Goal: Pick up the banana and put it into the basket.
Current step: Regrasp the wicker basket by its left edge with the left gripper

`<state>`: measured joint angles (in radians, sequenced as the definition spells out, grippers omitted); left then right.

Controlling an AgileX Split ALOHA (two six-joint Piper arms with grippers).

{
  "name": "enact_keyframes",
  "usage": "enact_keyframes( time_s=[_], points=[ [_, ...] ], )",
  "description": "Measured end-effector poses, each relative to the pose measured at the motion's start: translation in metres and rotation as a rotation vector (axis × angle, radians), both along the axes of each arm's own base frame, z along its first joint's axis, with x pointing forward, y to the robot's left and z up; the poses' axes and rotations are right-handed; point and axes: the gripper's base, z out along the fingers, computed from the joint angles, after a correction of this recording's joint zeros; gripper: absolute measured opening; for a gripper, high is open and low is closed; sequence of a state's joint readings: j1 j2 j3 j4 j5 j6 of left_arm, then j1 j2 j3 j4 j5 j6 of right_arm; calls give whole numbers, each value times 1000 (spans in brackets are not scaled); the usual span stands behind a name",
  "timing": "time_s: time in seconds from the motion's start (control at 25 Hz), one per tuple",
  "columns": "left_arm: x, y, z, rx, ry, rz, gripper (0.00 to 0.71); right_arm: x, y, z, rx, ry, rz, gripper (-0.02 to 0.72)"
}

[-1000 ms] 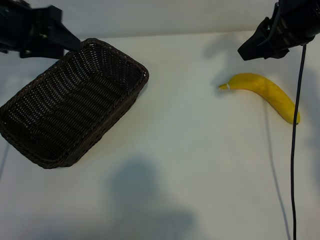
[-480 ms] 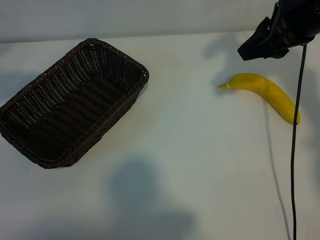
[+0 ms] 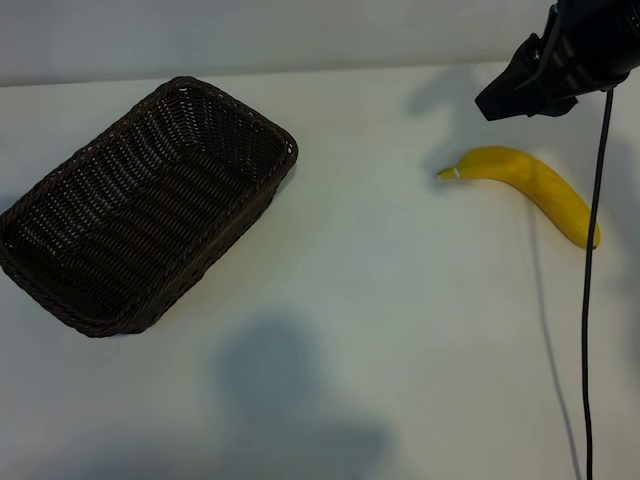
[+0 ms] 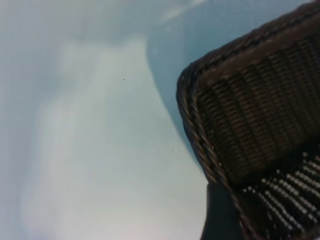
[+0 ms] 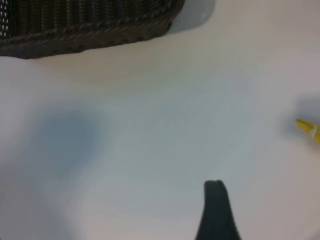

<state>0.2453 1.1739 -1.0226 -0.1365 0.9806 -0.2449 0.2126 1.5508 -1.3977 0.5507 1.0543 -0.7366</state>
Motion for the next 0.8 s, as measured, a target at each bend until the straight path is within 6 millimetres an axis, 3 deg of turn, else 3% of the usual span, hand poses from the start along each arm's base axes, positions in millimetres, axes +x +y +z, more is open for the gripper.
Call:
enact_keyframes(
  time_s=[0.28,0.8],
  points=[
    [23,1,-56,-105,98,53,496,0,0,0,0,1,-1,503],
    [55,0,-104,-237,197,95,496,0,0,0,1,-1,-2,503]
  ],
)
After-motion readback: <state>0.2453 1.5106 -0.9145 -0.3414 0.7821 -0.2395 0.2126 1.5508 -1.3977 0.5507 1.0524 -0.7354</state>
